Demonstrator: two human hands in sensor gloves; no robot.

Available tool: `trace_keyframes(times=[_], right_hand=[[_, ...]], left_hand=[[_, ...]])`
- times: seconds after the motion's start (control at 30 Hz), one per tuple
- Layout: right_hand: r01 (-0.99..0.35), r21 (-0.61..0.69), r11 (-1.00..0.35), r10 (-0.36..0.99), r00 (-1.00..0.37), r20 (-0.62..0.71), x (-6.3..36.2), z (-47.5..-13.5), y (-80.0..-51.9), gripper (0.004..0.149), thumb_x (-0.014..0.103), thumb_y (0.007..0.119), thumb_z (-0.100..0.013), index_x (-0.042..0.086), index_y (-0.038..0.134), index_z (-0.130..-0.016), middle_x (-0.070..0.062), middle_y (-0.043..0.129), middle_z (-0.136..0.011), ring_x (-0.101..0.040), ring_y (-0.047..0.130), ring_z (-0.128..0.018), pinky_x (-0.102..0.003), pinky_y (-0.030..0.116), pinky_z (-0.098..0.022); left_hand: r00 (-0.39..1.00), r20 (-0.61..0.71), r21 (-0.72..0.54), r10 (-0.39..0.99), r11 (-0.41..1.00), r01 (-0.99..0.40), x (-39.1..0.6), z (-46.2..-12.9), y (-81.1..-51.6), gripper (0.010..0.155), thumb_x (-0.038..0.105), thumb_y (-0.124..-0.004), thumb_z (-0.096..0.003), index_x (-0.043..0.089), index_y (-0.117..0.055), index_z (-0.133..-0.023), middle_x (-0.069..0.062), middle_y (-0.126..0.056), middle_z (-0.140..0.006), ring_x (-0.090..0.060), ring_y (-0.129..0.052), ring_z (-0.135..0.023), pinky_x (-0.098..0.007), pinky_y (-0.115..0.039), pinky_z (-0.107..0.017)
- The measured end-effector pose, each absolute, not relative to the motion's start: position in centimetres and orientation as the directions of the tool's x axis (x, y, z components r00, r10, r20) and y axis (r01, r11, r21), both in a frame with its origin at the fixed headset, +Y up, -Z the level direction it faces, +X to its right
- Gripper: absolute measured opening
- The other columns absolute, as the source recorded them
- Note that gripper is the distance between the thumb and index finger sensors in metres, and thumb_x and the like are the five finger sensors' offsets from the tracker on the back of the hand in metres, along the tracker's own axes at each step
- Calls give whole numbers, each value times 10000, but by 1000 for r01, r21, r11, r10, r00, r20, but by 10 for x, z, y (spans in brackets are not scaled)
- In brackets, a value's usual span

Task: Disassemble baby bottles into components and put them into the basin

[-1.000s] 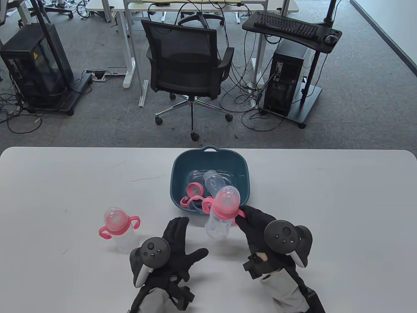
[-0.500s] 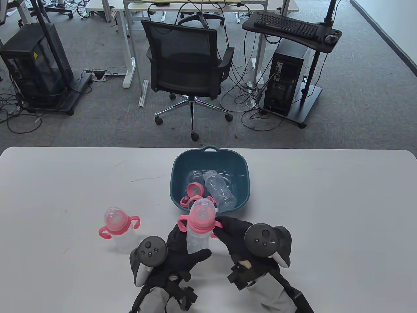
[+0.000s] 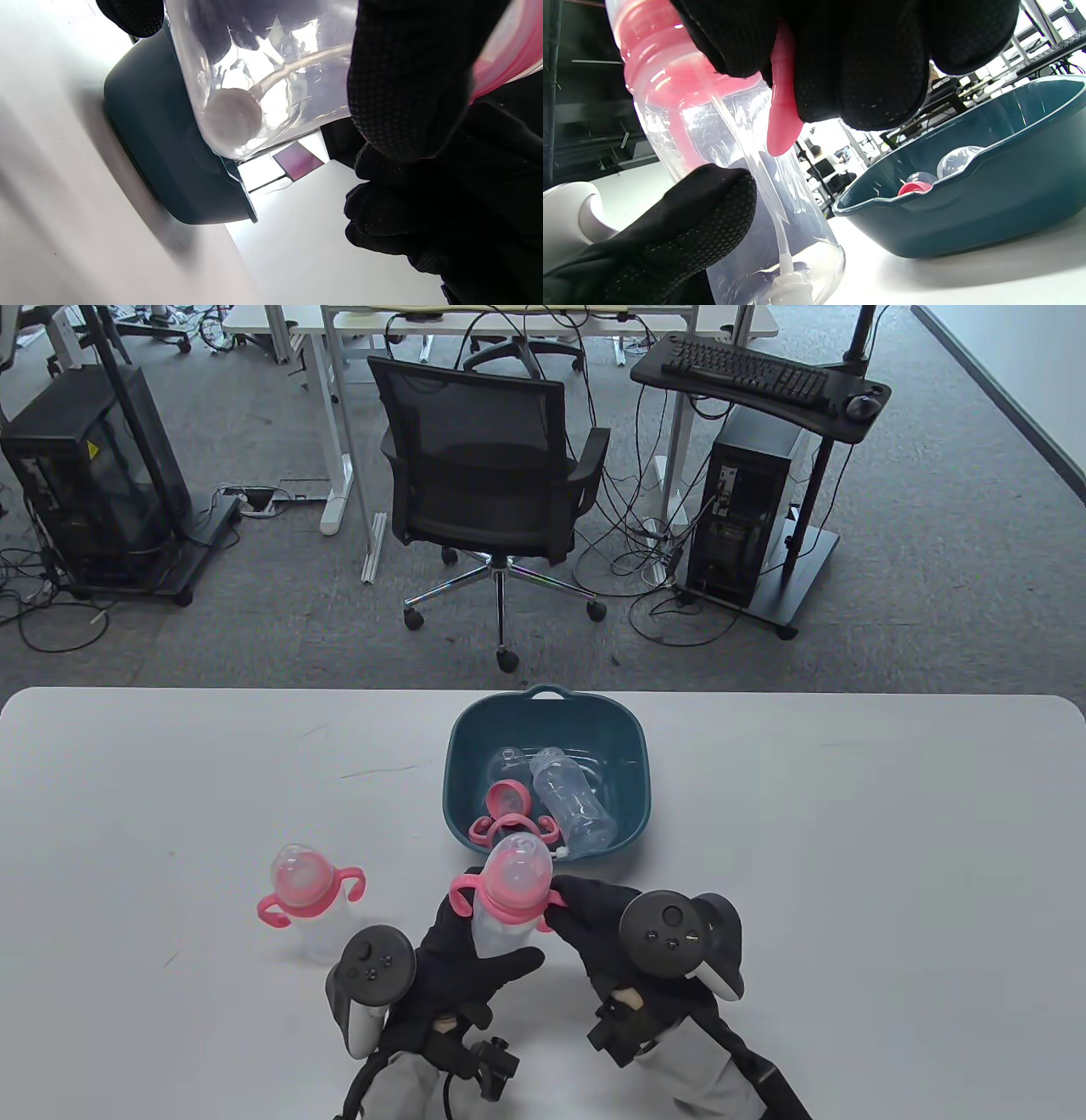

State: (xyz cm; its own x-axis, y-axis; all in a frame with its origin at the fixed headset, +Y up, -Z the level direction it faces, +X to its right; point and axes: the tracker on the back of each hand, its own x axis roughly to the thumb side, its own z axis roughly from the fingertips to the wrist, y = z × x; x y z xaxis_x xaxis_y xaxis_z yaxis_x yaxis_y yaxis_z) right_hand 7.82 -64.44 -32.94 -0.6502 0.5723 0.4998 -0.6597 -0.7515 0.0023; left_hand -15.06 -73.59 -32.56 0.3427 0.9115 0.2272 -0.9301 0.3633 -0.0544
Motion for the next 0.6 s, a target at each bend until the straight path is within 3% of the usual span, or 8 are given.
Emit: trace_keyframes(times=[0.2,0.37,0.47,0.6], right_hand=[[-665,15,-746,582,-641,500,77,-329,-645,411,281,781,-527,61,819,-872,-184,952,-700,-351,960,-532,-589,725,-480],[-666,63,-743,608,-632,480,80,-332,-646,433,287,785,-537,49,792,-898,-180,943,-726,-372,949,-562,-606,714,-491],[-676,112,-728,642,-616,456,88,-335,-643,594,330,814,-528,14,665,-1008,-234,831,-882,-450,864,-708,-648,646,-555],[-738,153,-657,708,-535,461,104,-337,-634,840,389,858,-505,45,396,-1116,-272,534,-1090,-540,620,-922,-702,523,-625]], left_hand=[[305,217,-103,927,332,-938,-152,-329,-739,931,522,-1001,-316,296,-470,-1046,-19,-552,-1055,-335,-653,-1030,-593,-532,-725],[316,210,-126,925,346,-930,-153,-328,-736,912,532,-988,-338,304,-456,-1043,-5,-537,-1045,-314,-638,-1022,-618,-534,-713],[361,199,-102,911,386,-917,-153,-328,-737,913,524,-987,-343,302,-448,-1045,-8,-525,-1048,-317,-634,-1026,-627,-563,-696],[405,177,-83,897,424,-902,-154,-328,-737,917,496,-997,-345,295,-443,-1048,-12,-510,-1052,-324,-607,-1032,-614,-575,-689]])
